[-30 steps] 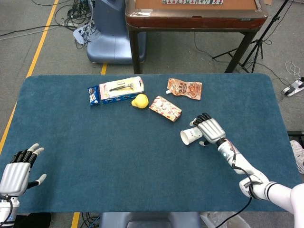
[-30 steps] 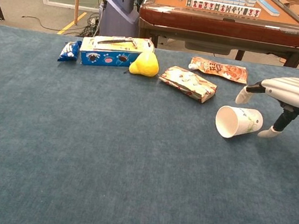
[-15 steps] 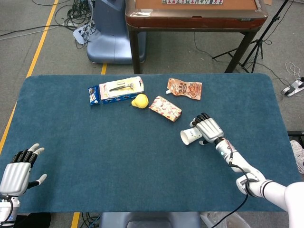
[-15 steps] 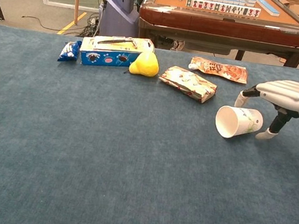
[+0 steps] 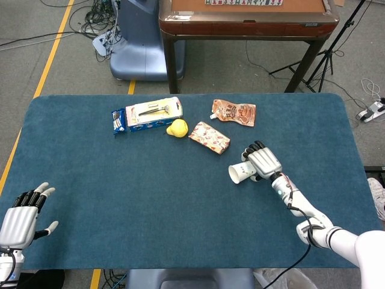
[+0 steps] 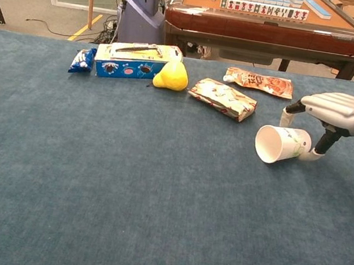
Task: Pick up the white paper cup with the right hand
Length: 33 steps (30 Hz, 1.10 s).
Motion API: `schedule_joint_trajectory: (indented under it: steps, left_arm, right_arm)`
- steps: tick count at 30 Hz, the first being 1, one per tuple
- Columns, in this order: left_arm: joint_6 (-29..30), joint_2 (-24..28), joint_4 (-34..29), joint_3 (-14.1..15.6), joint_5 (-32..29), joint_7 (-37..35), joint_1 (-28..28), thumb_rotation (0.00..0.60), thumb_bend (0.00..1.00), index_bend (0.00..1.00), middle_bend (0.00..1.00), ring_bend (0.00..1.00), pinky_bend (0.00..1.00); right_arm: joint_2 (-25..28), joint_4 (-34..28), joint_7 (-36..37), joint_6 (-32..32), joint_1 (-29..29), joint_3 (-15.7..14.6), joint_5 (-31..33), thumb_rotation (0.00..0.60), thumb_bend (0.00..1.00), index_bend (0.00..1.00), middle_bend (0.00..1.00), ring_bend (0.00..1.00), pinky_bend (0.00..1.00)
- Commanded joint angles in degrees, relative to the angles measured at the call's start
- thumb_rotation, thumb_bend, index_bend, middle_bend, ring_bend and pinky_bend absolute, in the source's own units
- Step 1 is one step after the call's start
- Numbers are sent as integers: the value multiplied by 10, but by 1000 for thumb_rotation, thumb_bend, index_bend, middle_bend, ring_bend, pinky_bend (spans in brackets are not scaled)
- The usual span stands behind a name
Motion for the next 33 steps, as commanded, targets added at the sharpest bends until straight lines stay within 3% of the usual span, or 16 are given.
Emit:
schedule_joint_trajectory:
  steps: [1,11,15,21,28,33]
  left_arm:
    - [-1,0,0,0,1,0,-1,600,146,202,125,161,143]
    - [-2,2,-1,0,-1,0,-1,600,146,202,126,161,143]
    - [-1,3,-1,0,1,-4,-1,600,146,202,126,161,143]
    - [0,-1,4,3,7,-11,0,600,145,202,126,161,143]
    - [2,-4,9,5,8,-16,2,600,146,202,125,161,143]
    - [1,-5,10,5,8,-16,2,600,146,202,126,161,143]
  right_arm:
    - [-1,2,2,2,0,1,-2,600,145,424,315,173,103]
    - [18,-12,-34,17,5,2,-16,600,251,539,397,231,103]
    - [51,-43,-109,17,16,-2,-27,600,260,541,401,233,103]
    - [104,-94,-279,-4,38,-12,-36,600,260,541,400,233,103]
    - [111,-102,-428,-22,47,-20,-18,600,262,540,400,233,103]
    - [103,-91,-484,-27,50,-26,-12,600,264,540,401,233,98]
